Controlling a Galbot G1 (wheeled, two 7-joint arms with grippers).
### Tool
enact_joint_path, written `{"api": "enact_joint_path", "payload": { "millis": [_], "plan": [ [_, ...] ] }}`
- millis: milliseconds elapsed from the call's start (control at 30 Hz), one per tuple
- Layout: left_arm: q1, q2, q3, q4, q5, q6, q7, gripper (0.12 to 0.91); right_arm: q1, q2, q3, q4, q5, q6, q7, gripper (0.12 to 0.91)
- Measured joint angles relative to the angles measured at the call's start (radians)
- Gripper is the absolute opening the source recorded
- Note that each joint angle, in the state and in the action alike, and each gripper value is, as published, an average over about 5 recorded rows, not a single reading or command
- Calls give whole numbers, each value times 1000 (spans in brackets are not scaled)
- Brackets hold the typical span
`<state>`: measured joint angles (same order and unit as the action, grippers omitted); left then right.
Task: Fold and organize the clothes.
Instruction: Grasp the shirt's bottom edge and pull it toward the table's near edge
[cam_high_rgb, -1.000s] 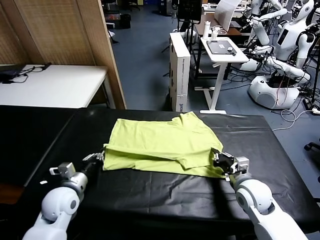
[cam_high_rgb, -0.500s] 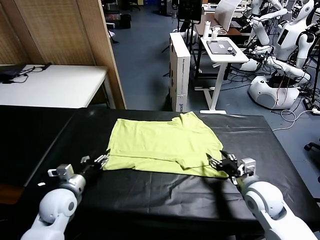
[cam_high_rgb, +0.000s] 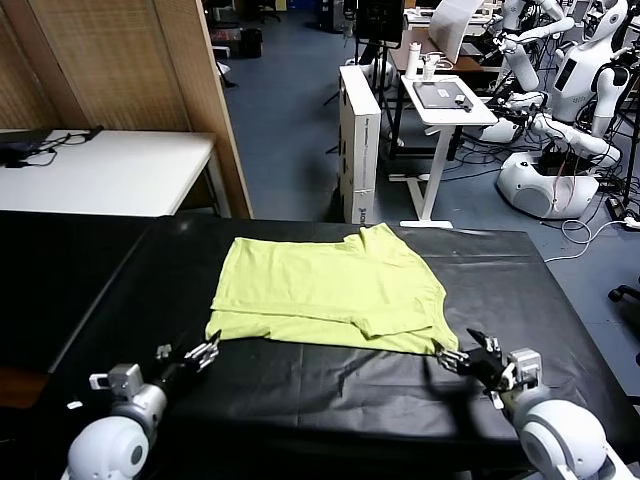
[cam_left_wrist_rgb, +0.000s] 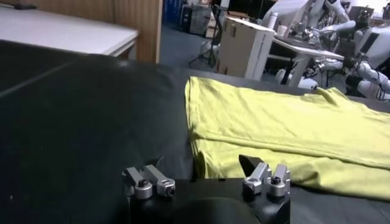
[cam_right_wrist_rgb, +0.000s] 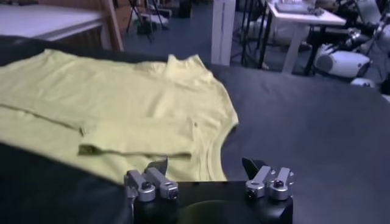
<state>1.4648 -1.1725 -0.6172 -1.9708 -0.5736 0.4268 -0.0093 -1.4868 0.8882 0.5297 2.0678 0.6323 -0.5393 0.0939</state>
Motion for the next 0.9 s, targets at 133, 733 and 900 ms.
{"api": "enact_joint_path", "payload": {
  "millis": [133, 733, 900],
  "plan": [
    [-6, -6, 11, 10, 3, 1, -1, 877, 1, 5, -8, -8, -3, -1, -5, 682],
    [-5, 7, 23, 21, -15, 3, -13, 170, -50, -39, 29, 70, 124, -155, 55, 141],
    [40, 46, -1, -19, -22, 8, -24, 148, -102, -64, 61, 135, 139, -197, 77, 141]
  ]
}}
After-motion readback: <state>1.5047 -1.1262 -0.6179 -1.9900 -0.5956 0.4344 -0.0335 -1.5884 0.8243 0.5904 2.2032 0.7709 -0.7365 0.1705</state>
